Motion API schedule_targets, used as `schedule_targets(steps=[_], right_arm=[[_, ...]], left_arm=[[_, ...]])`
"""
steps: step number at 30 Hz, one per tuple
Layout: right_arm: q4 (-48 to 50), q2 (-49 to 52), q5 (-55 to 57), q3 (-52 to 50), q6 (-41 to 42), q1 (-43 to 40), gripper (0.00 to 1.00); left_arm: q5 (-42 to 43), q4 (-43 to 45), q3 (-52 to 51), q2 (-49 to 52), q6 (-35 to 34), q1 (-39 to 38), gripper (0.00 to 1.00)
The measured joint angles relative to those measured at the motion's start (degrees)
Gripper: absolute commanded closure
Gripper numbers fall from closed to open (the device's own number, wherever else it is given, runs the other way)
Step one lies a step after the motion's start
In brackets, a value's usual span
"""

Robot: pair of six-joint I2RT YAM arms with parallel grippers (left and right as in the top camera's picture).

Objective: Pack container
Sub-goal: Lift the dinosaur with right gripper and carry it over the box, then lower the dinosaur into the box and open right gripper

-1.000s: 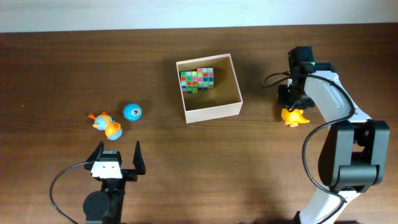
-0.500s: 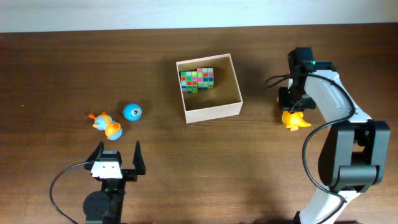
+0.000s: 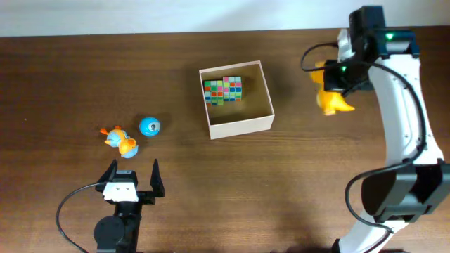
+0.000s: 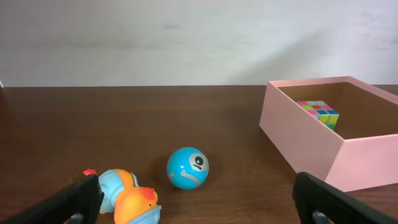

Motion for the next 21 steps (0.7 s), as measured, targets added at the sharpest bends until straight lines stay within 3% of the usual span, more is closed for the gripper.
schedule_targets(steps=[7,15,21], right_arm=[[-0.4,-0.1,-10.8,6.7,-5.1,8.3,0.96],[5.0,-0.1,-10.4,6.8,-11.8,21.4,0.96],[7.1,-0.1,-6.2,6.8,-29.2,25.6,0.96]], left_arm=[[0.0,0.0,0.0,0.0,0.0,0.0,0.01],[0.0,0.0,0.0,0.0,0.0,0.0,0.01],[0.0,0.0,0.0,0.0,0.0,0.0,0.01]])
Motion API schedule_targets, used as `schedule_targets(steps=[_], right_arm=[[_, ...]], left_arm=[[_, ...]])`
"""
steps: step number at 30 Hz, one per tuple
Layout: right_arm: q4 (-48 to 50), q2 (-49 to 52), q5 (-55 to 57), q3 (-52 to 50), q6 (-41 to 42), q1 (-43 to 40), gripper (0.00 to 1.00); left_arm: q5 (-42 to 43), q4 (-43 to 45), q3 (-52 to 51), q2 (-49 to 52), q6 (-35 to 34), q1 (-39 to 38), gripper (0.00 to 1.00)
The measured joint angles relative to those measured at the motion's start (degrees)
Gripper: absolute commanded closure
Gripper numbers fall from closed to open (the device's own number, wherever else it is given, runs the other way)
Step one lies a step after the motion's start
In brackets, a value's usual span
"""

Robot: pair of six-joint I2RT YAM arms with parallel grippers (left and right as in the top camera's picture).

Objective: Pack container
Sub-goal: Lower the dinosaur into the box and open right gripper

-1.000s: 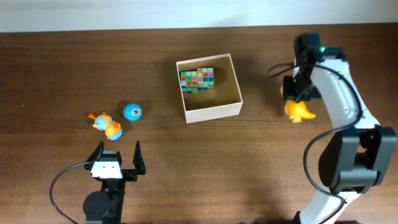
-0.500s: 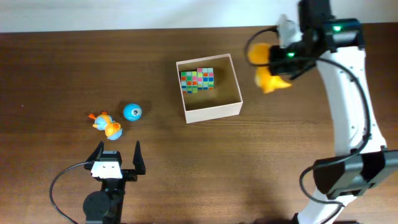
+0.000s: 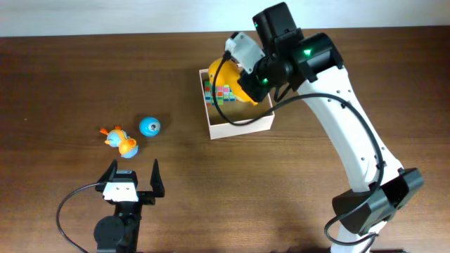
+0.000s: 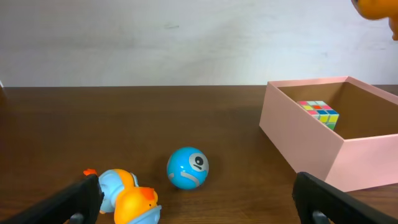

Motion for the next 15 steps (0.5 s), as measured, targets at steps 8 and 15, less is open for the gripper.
schedule_targets(steps=[8,15], right_arm=[[0.1,3.7,1.7,0.0,-22.3,-0.1,0.96],[0.2,12.3,2.2,0.0,-29.9,-0.1,0.96]], left_arm=[[0.0,0.0,0.0,0.0,0.0,0.0,0.01],[0.0,0.0,0.0,0.0,0.0,0.0,0.01]])
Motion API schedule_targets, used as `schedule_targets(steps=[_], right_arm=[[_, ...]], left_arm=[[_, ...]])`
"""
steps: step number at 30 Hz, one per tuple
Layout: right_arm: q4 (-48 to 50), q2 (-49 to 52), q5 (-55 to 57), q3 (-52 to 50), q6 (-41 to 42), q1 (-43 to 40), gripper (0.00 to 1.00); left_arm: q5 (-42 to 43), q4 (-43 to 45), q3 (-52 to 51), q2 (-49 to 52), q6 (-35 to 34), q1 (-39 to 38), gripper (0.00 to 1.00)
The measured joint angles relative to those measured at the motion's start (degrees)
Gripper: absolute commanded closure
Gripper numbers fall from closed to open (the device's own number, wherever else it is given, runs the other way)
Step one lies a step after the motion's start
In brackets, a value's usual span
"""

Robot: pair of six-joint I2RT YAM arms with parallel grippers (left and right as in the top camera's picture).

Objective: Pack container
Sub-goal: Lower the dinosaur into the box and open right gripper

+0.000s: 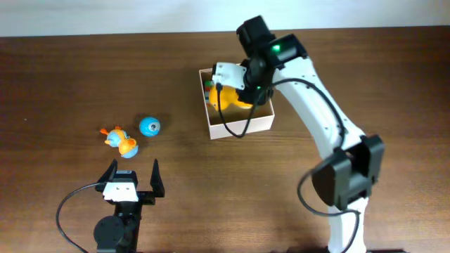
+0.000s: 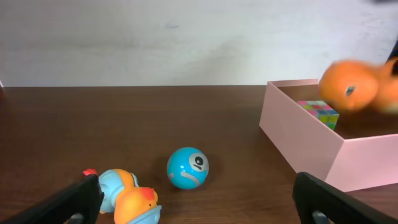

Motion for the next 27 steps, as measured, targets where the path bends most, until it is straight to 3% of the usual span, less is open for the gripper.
schedule_targets(steps=[9,10,14,23,25,27], right_arm=[[0.0,7.5,-1.0,0.0,-1.3,0.0,0.96],[0.0,7.7,-1.0,0.0,-1.3,0.0,0.88],[0.0,7.9,-2.2,0.0,-0.7,0.0,0.32],[0.1,7.8,-2.9,0.2,4.7,2.3,0.15],[-0.3,7.4,-2.9,1.4,6.4,3.6,0.01],[-1.0,6.6,-2.7,3.7,8.6,5.2,0.01]], left_arm=[[0.0,0.0,0.0,0.0,0.0,0.0,0.01],[0.0,0.0,0.0,0.0,0.0,0.0,0.01],[0.0,0.0,0.0,0.0,0.0,0.0,0.01],[0.0,0.0,0.0,0.0,0.0,0.0,0.01],[0.0,0.0,0.0,0.0,0.0,0.0,0.01],[0.0,0.0,0.0,0.0,0.0,0.0,0.01]])
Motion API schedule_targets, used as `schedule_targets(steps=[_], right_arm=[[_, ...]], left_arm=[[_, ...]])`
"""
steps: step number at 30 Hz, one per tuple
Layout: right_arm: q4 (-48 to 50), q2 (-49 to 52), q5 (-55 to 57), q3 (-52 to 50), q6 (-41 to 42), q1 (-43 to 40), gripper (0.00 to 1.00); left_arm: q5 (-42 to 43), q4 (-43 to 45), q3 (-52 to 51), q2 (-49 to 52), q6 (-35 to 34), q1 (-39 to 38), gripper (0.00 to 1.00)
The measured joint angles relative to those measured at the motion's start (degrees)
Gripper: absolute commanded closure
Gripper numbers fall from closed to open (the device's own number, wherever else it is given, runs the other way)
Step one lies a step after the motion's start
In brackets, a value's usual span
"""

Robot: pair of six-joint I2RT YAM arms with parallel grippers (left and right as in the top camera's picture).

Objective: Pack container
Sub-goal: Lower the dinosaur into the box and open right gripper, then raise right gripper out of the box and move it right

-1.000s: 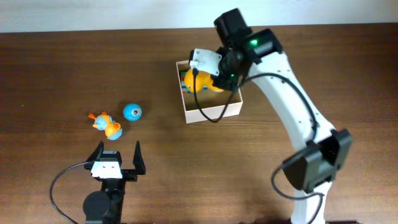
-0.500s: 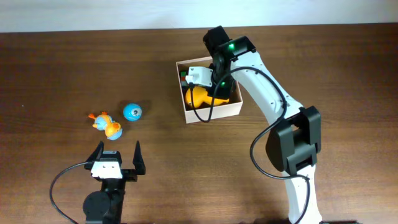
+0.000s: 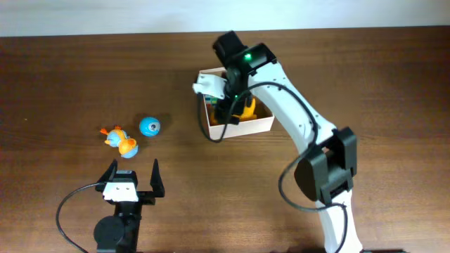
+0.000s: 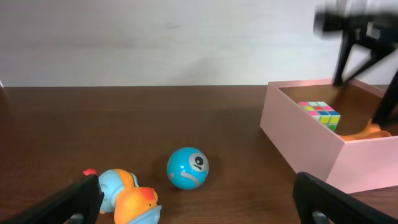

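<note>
The pink open box (image 3: 261,124) (image 4: 308,140) stands mid-table. Inside it are a multicoloured cube (image 4: 320,112) and an orange soft toy (image 3: 247,109) (image 4: 368,132) lying low against the near wall. My right gripper (image 3: 228,105) reaches down into the box right by the orange toy; in the left wrist view it is a dark blur, and its jaws cannot be made out. A blue ball (image 3: 149,126) (image 4: 187,167) and an orange-and-blue duck toy (image 3: 121,140) (image 4: 128,196) lie on the table left of the box. My left gripper (image 3: 131,176) (image 4: 199,210) rests open near the front edge, behind the duck.
The right arm (image 3: 295,119) stretches from the front right across the table to the box. A pale wall (image 4: 186,37) runs along the table's far edge.
My right gripper has gone lower into the box and a little to the left. The orange toy now lies lower in the box. The left arm, ball and duck have not moved.
My right gripper first held the orange toy at the far right of the table, away from the box. It then had it above the box, then at the box's mouth. Now the toy lies inside beside the cube. The left gripper stayed open and still.
</note>
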Motion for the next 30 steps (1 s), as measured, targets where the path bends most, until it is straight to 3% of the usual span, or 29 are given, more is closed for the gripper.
schedule_targets(steps=[8,16,22,30], right_arm=[[-5.6,-10.4,8.8,16.0,24.7,0.9,0.01],[-18.9,-14.1,26.0,19.0,61.4,-17.8,0.01],[-21.9,-13.4,25.2,14.1,69.3,-27.8,0.01],[-16.7,-13.4,16.2,0.2,67.8,-33.0,0.01]], left_arm=[[0.0,0.0,0.0,0.0,0.0,0.0,0.01],[-1.2,0.1,0.0,0.0,0.0,0.0,0.01],[-3.0,0.2,0.0,0.0,0.2,0.0,0.01],[-3.3,0.3,0.0,0.0,0.2,0.0,0.01]])
